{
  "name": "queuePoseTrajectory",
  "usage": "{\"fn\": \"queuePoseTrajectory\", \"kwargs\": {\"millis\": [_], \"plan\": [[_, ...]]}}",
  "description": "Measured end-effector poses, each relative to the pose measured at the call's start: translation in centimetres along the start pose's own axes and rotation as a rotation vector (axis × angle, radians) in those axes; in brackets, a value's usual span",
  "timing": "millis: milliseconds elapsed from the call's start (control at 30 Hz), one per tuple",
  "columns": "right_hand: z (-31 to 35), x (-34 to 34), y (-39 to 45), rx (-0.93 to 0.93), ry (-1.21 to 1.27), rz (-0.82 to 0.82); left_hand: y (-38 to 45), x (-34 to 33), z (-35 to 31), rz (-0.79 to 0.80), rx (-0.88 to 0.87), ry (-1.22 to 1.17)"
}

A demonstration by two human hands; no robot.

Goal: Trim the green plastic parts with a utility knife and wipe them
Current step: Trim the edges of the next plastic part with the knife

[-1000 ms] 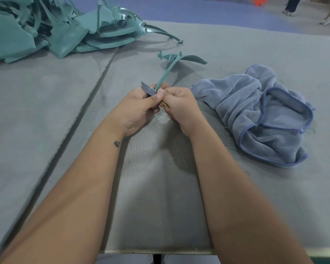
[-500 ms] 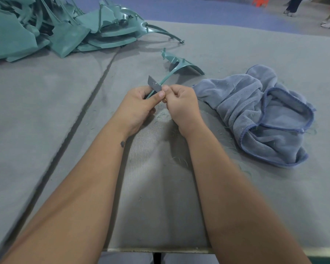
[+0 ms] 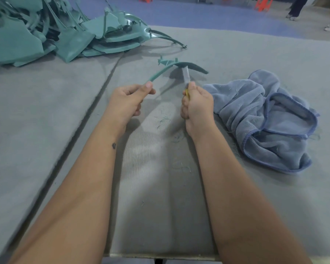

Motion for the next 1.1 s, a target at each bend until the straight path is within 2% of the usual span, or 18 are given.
{"fn": "queuePoseTrajectory", "kwargs": {"millis": [67, 300, 400, 500, 567, 667, 767, 833, 900, 967, 1100], "plan": [[0.3, 0.7, -0.1, -0.035, 0.115, -0.006, -0.1, 0.9, -0.1, -0.075, -0.004, 0.085], [1.5, 2.3, -0.2, -0.016, 0.124, -0.034, -0.1, 2.7, 0.2, -0.158, -0.023, 0.405], [1.3, 2.2, -0.1, -0.043, 0.091, -0.012, -0.4, 4.3, 0.2, -0.219, 0.017, 0.686], [1.2, 2.2, -0.1, -0.046, 0.062, -0.008, -0.5, 5.6, -0.6, -0.369, 0.011, 0.994], [1.2, 2.1, -0.1, -0.043, 0.021, -0.012, -0.4, 4.8, -1.4, -0.407, -0.084, 0.996], [1.3, 1.7, -0.1, 0.013, -0.083, -0.006, -0.3, 0.8, -1.9, -0.278, -0.270, 0.900], [1.5, 1.4, -0.4, 0.100, -0.134, -0.018, -0.1, -2.6, -1.0, -0.152, -0.317, 1.103], [1.6, 1.6, -0.4, 0.156, -0.188, -0.060, 0.2, -2.7, -0.7, -0.142, -0.315, 1.173], [1.7, 2.0, -0.3, 0.190, -0.233, -0.121, 0.3, -1.7, -0.9, -0.178, -0.318, 1.104], [1.6, 2.4, -0.1, 0.177, -0.168, -0.165, -0.1, -0.3, -1.5, -0.266, -0.314, 1.039], [1.6, 2.6, 0.2, 0.148, -0.120, -0.181, -0.6, 1.9, -2.3, -0.437, -0.278, 1.031]]}}
Point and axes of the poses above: each hand's wrist, its own y-axis towards the middle knuckle, its own x-axis out of the back of the hand, z = x × y, the point moved 6 cm from there along y, towards the middle knuckle, and after that the axes turned 4 degrees about z, right-handed, at the moved point
